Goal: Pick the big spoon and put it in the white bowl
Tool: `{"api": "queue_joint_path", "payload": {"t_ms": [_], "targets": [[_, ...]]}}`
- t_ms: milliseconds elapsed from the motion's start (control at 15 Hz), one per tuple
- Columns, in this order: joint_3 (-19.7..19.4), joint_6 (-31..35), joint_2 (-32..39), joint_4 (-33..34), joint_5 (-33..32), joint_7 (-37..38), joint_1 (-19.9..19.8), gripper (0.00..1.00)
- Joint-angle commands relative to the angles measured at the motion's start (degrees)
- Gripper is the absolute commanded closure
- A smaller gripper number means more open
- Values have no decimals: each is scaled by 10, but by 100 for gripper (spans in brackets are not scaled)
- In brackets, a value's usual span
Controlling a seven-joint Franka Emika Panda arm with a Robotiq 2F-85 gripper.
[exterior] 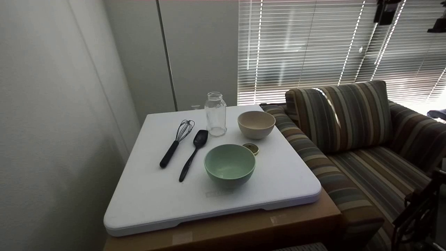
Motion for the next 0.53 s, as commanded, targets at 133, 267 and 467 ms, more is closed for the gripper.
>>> {"api": "queue_joint_path", "payload": {"t_ms": [133, 267, 467], "targets": [[60, 50, 109, 51, 60, 91, 23, 0], [83, 67, 144, 67, 59, 117, 30, 0], [115, 78, 199, 99, 40, 137, 42, 0]]}}
